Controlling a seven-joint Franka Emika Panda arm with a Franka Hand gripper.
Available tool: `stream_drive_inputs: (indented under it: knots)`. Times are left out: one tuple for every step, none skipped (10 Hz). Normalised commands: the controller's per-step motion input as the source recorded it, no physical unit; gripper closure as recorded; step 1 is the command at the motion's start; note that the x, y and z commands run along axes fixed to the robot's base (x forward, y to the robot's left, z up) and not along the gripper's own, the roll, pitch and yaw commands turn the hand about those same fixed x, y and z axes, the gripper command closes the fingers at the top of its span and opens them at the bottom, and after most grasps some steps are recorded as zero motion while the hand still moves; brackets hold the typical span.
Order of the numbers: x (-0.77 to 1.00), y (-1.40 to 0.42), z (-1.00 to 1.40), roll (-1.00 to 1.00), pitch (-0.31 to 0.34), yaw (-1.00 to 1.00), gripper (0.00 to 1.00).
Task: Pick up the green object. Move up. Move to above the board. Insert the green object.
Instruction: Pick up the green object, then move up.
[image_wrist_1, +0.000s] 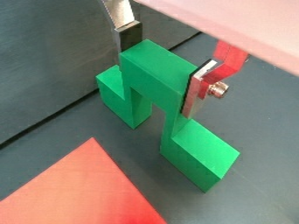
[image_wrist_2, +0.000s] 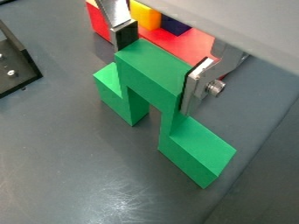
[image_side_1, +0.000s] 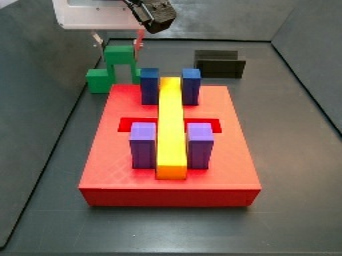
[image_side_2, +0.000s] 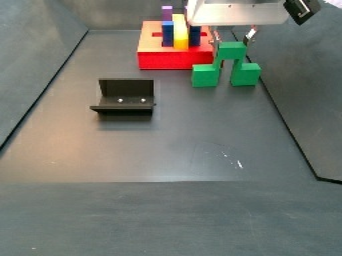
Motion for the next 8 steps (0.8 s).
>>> stream_drive_inputs:
  knots:
    - [0.00,0.00,0.00,0.00,0.000,0.00,1.00]
    - [0.00,0.00,0.00,0.00,0.000,0.00,1.00]
    - [0.00,0.00,0.00,0.00,0.000,0.00,1.00]
    - [0.00,0.00,0.00,0.00,0.000,0.00,1.00]
    - [0.00,0.00,0.00,0.00,0.000,0.00,1.00]
    - [0.00,0.00,0.00,0.00,0.000,0.00,1.00]
    - [0.00,0.00,0.00,0.00,0.000,0.00,1.00]
    - [0.00,0.00,0.83,0.00,0.000,0.00,1.00]
